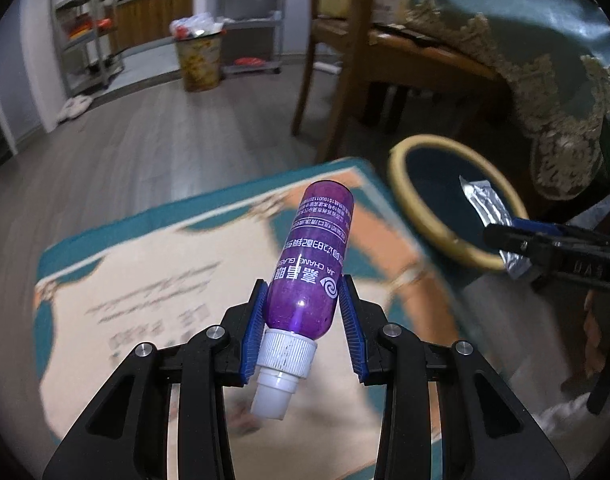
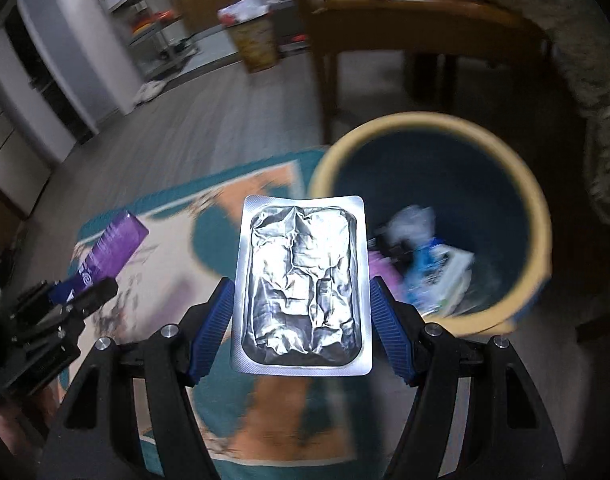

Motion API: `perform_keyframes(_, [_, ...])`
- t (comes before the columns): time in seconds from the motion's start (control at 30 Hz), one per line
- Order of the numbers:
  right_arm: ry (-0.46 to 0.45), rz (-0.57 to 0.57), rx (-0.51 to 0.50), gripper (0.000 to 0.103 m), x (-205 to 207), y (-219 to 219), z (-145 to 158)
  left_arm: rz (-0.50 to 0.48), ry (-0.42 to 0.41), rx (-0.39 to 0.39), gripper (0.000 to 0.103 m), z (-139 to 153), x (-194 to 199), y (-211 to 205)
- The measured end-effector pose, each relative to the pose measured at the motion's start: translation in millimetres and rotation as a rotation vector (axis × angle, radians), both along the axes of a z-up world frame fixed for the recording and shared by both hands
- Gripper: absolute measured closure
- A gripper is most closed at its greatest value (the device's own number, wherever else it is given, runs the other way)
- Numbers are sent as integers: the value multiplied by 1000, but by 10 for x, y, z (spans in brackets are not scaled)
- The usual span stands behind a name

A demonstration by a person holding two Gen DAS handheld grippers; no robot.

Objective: Collect trash
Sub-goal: 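Carry the spray bottle and foil pack into the bin and release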

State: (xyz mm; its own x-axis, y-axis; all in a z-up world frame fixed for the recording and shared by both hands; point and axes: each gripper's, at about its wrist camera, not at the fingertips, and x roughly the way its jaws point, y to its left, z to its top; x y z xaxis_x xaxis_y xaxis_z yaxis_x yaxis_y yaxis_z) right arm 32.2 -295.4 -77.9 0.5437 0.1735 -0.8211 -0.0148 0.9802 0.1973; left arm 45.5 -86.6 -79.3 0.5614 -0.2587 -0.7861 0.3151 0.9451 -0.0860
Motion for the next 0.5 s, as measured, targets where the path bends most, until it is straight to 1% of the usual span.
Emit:
perform_keyframes(0.1, [-42, -13, -73, 36, 82, -313, 224, -50, -16, -20, 65, 59, 104, -363])
perform_keyframes(0.2, [-57, -62, -85, 36, 121, -607, 288, -112, -34, -31, 65, 112, 173, -711])
perform_keyframes(0.27, [-55, -112, -38, 36, 173, -833, 242, -146, -35, -36, 65, 122, 214, -887])
perform_keyframes(0.37, [-40, -159, -14, 36, 254, -1035, 121, -189, -28, -58, 65, 76, 310, -1166])
perform_keyframes(0.5, [-2, -203, 24, 36, 338, -1257, -56, -207, 9, -101, 65, -65, 426, -1396])
